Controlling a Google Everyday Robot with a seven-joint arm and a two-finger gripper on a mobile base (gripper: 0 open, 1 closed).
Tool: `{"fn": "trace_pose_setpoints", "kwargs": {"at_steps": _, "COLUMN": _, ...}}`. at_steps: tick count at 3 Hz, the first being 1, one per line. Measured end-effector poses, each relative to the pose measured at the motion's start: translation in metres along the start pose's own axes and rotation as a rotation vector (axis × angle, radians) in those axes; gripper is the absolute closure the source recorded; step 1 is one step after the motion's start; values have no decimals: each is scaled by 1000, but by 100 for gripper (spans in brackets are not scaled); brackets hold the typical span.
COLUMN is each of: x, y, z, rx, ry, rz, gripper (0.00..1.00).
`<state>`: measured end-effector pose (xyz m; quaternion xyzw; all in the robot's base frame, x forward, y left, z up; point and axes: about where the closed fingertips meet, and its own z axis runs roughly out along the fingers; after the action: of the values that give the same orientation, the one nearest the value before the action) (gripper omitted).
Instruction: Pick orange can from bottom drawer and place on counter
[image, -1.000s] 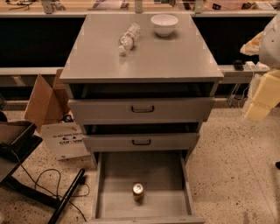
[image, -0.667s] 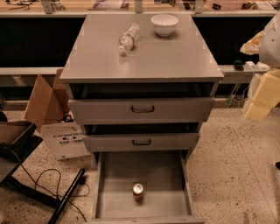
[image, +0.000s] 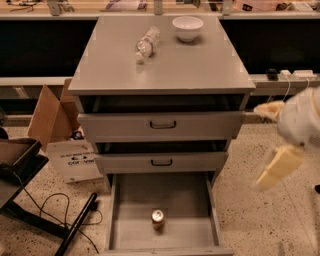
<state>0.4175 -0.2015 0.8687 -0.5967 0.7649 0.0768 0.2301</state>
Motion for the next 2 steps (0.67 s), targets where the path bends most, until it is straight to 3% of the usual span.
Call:
{"fn": "trace_pose_setpoints", "kwargs": {"at_steps": 1, "x": 34, "y": 23, "z": 72, "rx": -37, "ry": -201, "rz": 69, "gripper": 0}}
{"fn": "trace_pose_setpoints", "kwargs": {"at_steps": 2, "x": 47, "y": 8, "z": 117, "rx": 32, "ry": -400, "rz": 103, "gripper": 0}}
